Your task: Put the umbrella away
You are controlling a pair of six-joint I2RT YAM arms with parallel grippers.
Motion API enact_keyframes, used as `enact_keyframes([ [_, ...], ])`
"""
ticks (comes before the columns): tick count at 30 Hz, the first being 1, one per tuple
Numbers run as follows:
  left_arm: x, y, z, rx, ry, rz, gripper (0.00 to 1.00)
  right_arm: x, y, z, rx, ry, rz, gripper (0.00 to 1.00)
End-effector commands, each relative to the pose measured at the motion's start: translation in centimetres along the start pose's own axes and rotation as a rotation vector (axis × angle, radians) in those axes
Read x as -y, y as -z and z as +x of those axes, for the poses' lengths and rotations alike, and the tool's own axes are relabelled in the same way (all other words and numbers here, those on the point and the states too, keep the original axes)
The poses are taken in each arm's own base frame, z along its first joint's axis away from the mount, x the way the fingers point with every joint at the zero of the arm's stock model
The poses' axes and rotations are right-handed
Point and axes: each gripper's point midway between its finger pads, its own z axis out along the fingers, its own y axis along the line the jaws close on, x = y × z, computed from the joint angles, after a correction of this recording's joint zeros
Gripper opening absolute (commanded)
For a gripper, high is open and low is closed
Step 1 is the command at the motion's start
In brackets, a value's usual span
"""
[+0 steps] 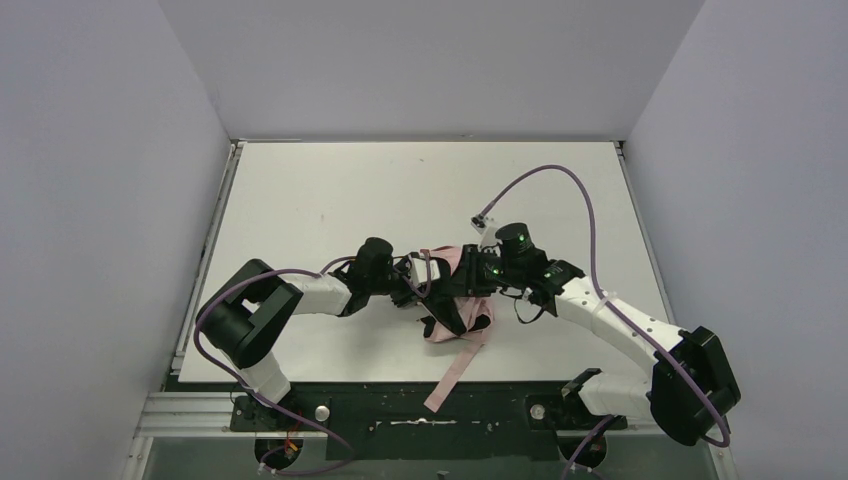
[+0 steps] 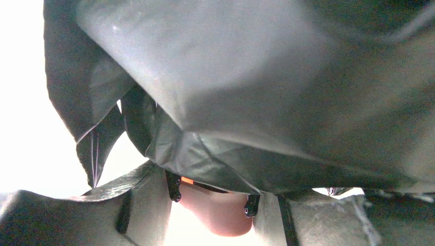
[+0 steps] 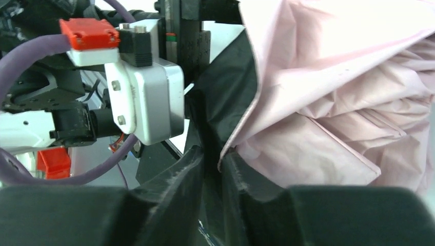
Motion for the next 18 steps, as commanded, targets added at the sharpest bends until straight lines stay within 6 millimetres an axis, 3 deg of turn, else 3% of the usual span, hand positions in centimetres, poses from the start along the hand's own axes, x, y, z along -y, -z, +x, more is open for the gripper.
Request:
enact_keyframes([
  [1,-1.2,0.4,-2.2,0.049,-0.051,-0.040,0.00,0.1,0.8,-1.7,0.072,0.076,0.049,0.13],
  [5,-1.3,0.4,-2.0,0.041,-0.048,-0.046,0.00,0.4,2.4,-2.9,0.110,0.146,0.132,0.00],
  [9,-1.4,0.3,-2.1,0.035,-0.037,-0.046,0.00,1.2,4.3,-3.8,0.113,0.244,0.279,0.00],
  [13,-1.6,0.3,-1.9,0.023,-0.029,-0.055,0.00,2.0,6.5,-4.9,0.109,0.396,0.543,0.00],
  [18,-1.9,0.3,-1.9,0.016,-0.021,-0.070,0.00,2.5,7.8,-4.1,0.037,0.567,0.821,0.00],
])
